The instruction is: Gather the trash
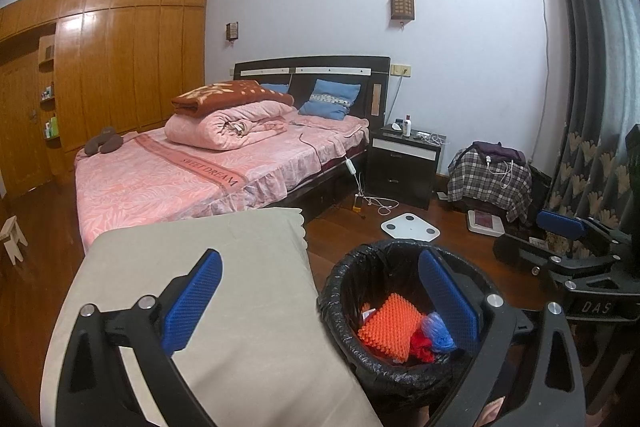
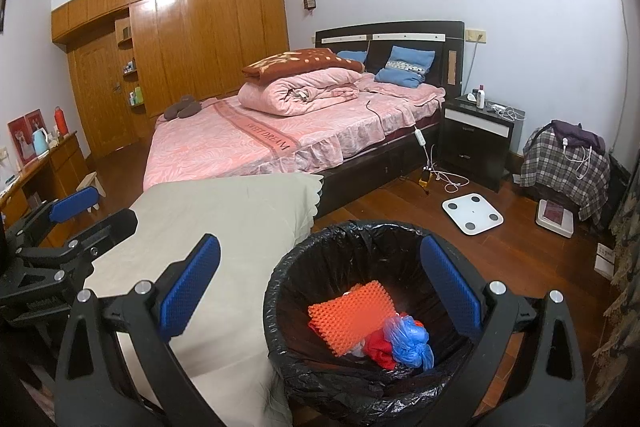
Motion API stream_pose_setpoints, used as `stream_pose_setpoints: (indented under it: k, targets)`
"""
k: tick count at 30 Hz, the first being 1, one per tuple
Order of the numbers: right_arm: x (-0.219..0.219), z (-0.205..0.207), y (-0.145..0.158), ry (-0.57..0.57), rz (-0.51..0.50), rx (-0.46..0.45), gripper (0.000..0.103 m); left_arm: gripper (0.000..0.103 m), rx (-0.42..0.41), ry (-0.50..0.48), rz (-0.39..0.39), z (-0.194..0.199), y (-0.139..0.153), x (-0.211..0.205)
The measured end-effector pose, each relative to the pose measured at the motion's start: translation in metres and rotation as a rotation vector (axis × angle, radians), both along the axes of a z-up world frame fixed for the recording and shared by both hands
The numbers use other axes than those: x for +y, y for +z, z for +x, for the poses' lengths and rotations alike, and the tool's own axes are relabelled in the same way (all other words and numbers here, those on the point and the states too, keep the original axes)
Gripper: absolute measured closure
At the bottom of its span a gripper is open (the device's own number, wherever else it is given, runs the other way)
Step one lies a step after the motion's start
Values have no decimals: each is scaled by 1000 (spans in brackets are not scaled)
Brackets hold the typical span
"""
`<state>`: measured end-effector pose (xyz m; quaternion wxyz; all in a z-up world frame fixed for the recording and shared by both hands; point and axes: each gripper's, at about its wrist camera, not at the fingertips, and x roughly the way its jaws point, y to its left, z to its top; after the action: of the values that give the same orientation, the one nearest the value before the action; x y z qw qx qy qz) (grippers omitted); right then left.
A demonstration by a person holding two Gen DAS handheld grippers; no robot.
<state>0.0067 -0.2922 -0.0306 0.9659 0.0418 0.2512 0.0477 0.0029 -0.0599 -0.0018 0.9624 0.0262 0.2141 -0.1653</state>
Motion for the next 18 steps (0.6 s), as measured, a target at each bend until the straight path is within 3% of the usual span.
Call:
stream_pose_setpoints:
  k: [18]
  targets:
    - [3, -1, 0, -2, -2, 0, 6, 6, 0, 0, 1, 0, 0, 1]
